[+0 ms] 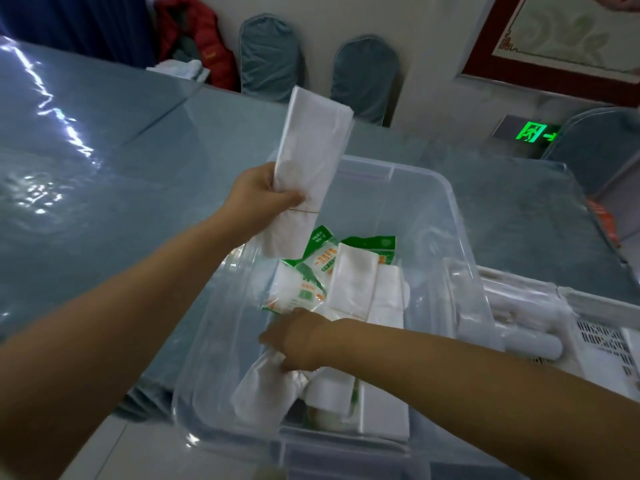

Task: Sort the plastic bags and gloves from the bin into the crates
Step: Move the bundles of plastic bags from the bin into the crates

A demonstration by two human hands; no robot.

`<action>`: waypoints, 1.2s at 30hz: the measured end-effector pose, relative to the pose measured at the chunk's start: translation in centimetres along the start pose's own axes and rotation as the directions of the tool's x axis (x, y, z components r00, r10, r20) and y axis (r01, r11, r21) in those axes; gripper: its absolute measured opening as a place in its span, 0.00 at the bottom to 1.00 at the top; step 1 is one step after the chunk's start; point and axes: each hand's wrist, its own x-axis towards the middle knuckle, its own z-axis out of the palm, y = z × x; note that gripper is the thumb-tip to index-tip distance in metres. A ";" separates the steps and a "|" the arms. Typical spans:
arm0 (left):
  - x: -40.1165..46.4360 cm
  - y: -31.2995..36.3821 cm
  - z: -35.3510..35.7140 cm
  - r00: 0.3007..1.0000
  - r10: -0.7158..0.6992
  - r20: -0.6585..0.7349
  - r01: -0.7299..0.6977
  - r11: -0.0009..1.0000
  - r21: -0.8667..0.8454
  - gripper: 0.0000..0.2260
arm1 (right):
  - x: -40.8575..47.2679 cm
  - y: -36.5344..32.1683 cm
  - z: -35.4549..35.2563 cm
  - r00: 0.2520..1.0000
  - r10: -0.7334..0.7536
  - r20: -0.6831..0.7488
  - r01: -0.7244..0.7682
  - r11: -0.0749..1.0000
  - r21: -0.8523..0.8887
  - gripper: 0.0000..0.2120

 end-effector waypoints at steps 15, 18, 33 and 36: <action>-0.3 0.7 0.4 1.000 0.009 0.029 -0.014 0.983 0.185 0.13 | -8.7 5.6 -4.5 0.905 0.266 -0.333 -0.148 0.928 0.342 0.09; -0.4 1.4 1.0 1.000 0.004 0.020 -0.008 0.974 0.227 0.13 | -12.0 7.9 -6.1 0.681 0.564 -0.467 -0.119 0.715 0.689 0.10; -4.3 13.2 19.3 0.956 -0.131 0.262 0.232 0.885 -0.404 0.09 | -24.9 13.3 -4.3 0.092 0.979 -0.180 0.630 0.083 0.773 0.05; -5.2 15.3 24.7 0.913 -0.182 0.366 0.334 0.847 -0.413 0.15 | -28.9 14.4 -1.8 0.079 0.981 -0.179 0.614 0.093 0.783 0.05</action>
